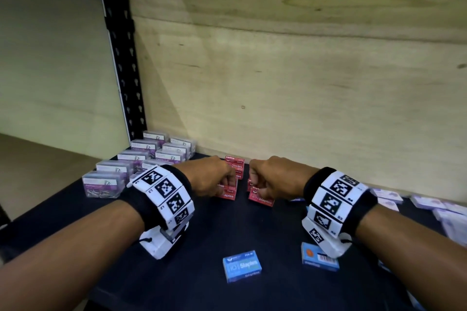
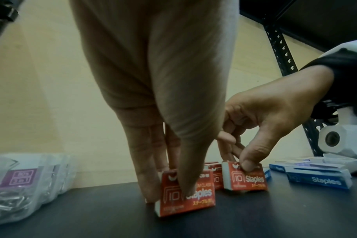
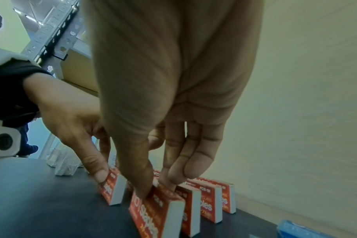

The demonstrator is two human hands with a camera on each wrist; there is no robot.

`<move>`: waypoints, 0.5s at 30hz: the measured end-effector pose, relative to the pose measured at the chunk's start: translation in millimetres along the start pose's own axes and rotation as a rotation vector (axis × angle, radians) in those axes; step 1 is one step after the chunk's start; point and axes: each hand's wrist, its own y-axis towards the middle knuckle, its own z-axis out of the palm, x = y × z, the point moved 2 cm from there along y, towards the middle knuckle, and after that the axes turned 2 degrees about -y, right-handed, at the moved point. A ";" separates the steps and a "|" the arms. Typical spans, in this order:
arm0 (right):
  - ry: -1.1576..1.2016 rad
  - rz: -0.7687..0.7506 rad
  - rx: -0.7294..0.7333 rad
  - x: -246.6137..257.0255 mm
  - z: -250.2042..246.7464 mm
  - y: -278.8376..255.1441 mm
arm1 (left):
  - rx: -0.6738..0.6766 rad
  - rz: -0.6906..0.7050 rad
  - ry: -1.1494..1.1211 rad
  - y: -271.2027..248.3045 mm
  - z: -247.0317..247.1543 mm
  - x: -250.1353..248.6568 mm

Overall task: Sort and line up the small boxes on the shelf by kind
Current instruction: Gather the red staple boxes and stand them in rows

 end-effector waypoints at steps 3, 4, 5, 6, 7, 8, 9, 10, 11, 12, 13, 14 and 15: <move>0.021 -0.010 0.001 -0.5 0.7 3.0 | 0.001 -0.006 -0.014 2.4 0.4 3.0; 0.029 -0.014 0.002 -0.2 0.9 3.7 | -0.004 -0.004 -0.021 2.6 0.6 3.7; 0.033 -0.017 0.002 0.2 1.0 4.5 | -0.007 -0.003 -0.025 2.6 0.8 4.2; 0.037 -0.019 0.001 0.1 1.3 5.3 | -0.009 -0.003 -0.030 2.8 0.9 4.5; 0.044 -0.020 0.002 0.2 2.0 5.9 | -0.007 -0.005 -0.036 2.7 1.3 4.9; 0.051 -0.020 0.002 0.0 2.5 6.3 | -0.007 -0.006 -0.039 2.6 1.3 5.3; 0.056 -0.020 0.004 -0.2 3.1 6.3 | -0.006 -0.007 -0.040 2.2 1.4 5.8; 0.061 -0.020 0.010 -0.6 3.5 5.9 | -0.005 -0.007 -0.045 1.8 1.3 6.6; 0.071 -0.020 0.016 -1.2 3.2 4.7 | -0.009 -0.007 -0.054 0.5 0.1 6.8; 0.083 -0.021 0.022 -2.7 2.6 2.8 | -0.014 -0.006 -0.058 -0.9 -1.2 7.2; 0.091 -0.021 0.027 -4.3 0.5 0.1 | -0.023 -0.002 -0.049 -3.1 -4.1 6.3; 0.091 -0.017 0.034 -6.5 -2.0 -3.0 | -0.036 0.005 -0.032 -5.0 -7.5 5.3; 0.083 -0.013 0.038 -9.4 -5.1 -6.9 | -0.053 0.011 -0.010 -7.1 -11.5 3.8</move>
